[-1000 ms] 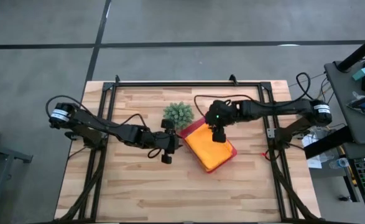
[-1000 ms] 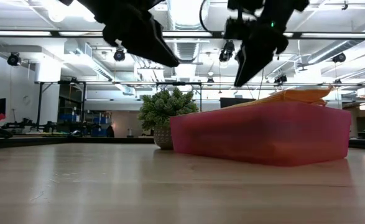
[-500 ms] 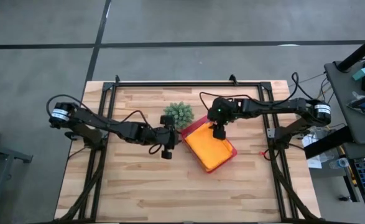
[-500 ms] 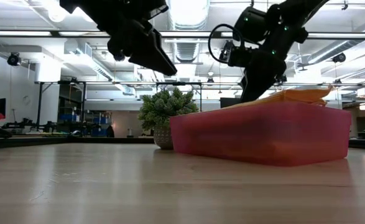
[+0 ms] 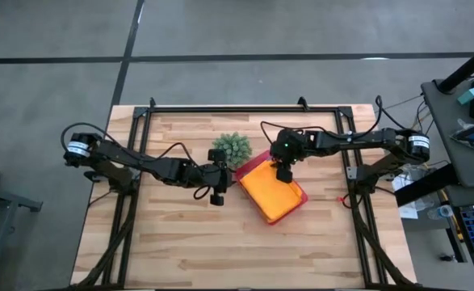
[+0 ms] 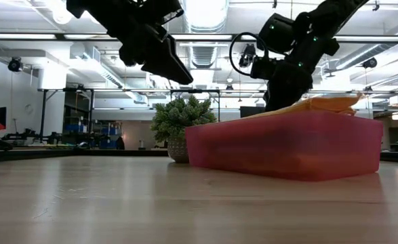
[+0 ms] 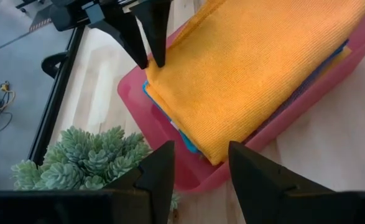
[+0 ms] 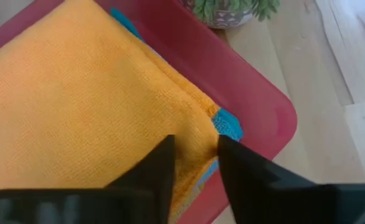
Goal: Fold microfiber towels
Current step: Put the orange microfiber cloth into the pink bin
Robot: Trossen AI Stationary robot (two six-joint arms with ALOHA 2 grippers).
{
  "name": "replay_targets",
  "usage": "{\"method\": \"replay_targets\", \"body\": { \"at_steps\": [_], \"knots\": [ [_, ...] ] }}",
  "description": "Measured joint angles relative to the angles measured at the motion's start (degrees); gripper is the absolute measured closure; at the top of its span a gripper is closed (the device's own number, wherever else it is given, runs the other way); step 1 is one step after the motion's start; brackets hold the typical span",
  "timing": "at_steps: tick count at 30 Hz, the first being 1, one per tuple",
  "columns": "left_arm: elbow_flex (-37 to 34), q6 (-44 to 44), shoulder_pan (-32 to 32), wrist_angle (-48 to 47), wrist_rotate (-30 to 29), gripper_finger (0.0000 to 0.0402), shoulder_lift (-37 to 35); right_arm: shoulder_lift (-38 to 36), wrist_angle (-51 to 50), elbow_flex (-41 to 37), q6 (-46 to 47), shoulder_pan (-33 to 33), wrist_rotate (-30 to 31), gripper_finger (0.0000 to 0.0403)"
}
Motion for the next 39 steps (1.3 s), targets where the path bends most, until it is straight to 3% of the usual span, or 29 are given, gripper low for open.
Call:
{"method": "replay_targets", "body": {
  "at_steps": [4,9,25,31,39],
  "knots": [
    [0.0,0.0,0.0,0.0,-0.02,0.0267,0.0,0.0,-0.02,0.0,-0.72,0.01,-0.01,0.0373],
    [0.0,-0.02,0.02,0.02,-0.75,0.0267,0.0,0.0,1.27,0.02,-1.51,0.02,0.0,0.0392],
    [0.01,-0.2,0.02,0.38,-0.74,0.0267,0.0,0.03,-2.29,5.7,-11.03,0.0,3.51,0.0394],
    [0.0,-0.17,0.02,1.88,-0.72,0.0267,0.0,1.63,-2.26,5.66,-9.58,0.02,3.51,0.0393],
    [-0.09,-0.55,0.02,2.06,-0.72,0.0267,0.02,2.95,-3.37,5.98,-6.38,-0.43,3.53,0.034]
  ]
}}
